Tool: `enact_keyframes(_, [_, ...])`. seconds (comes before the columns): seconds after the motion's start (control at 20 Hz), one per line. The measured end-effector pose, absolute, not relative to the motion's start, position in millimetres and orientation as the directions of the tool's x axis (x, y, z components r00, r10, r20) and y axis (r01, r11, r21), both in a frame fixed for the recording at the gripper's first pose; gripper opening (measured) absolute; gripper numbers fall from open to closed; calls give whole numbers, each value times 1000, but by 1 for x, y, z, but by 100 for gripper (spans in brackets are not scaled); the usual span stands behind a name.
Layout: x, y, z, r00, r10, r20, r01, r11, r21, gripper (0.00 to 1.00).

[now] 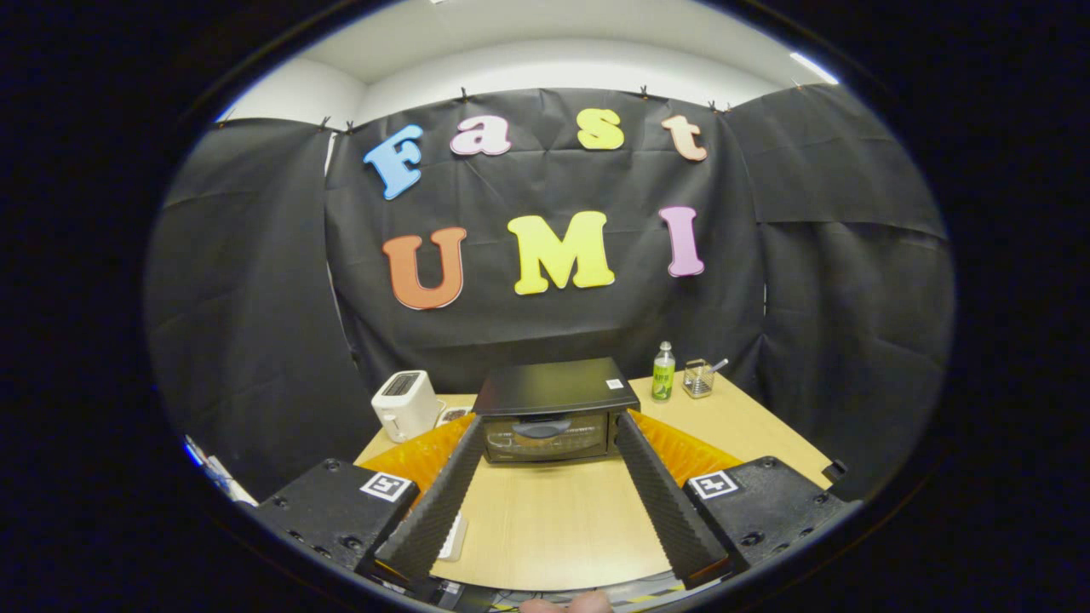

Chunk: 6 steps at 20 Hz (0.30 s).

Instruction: Open the toaster oven, put the food inside, and close the toaster oven door.

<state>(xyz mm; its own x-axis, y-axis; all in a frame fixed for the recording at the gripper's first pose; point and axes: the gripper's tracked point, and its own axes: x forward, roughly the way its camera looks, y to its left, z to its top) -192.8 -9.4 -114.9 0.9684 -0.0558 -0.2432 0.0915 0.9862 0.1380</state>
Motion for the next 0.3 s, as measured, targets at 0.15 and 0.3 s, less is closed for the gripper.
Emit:
enact_keyframes(0.15, [-191, -9, -109, 970, -59, -235, 90, 988, 125, 100])
enact_keyframes(0.3, [-189, -7, -101, 972, -54, -229, 86, 988, 129, 100])
